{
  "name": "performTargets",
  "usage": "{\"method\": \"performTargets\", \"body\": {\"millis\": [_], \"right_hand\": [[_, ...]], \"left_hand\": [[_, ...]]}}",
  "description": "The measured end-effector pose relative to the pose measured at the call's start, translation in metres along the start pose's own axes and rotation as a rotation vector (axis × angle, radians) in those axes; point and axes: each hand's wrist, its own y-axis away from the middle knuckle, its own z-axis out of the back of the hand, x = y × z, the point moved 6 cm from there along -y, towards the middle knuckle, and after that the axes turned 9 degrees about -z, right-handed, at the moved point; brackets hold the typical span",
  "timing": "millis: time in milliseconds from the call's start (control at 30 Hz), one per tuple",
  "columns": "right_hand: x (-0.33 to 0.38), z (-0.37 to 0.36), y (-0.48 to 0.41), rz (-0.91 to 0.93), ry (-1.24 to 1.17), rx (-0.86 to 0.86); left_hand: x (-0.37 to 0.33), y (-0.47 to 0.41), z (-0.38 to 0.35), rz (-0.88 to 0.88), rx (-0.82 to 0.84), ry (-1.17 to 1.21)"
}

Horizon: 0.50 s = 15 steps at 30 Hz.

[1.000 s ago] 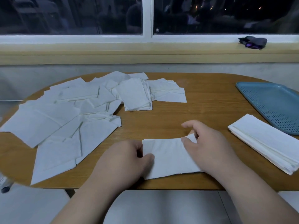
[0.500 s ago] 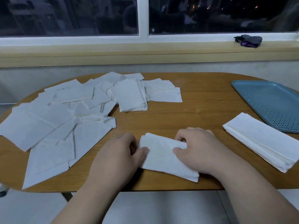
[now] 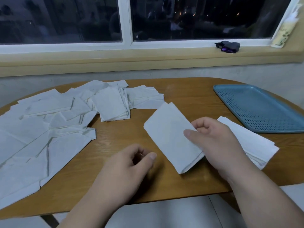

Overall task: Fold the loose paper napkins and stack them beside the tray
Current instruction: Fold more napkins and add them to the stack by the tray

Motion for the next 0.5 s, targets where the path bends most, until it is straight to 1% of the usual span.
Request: {"method": "performTargets", "body": {"millis": [100, 200, 367, 433, 500], "right_hand": [[-0.004, 0.020, 0.002, -0.021, -0.054, -0.027], [-0.012, 0.041, 0.002, -0.035, -0.066, -0.075], [-0.022, 0.083, 0.004, -0.052, -0.182, -0.151], [-0.025, 0.102, 0.003, -0.041, -0.148, -0.189], [-0.028, 0.120, -0.001, -0.026, -0.063, -0.226]], "left_hand": [[-0.020, -0.010, -0.026, -0.040, -0.044, 0.295], [-0.039, -0.022, -0.054, -0.058, -0.058, 0.496], [-0.067, -0.042, -0.095, -0.118, -0.069, 0.637], [-0.077, -0.047, -0.111, -0.147, -0.052, 0.670], [-0.086, -0.052, -0.124, -0.168, -0.040, 0.659]]}}
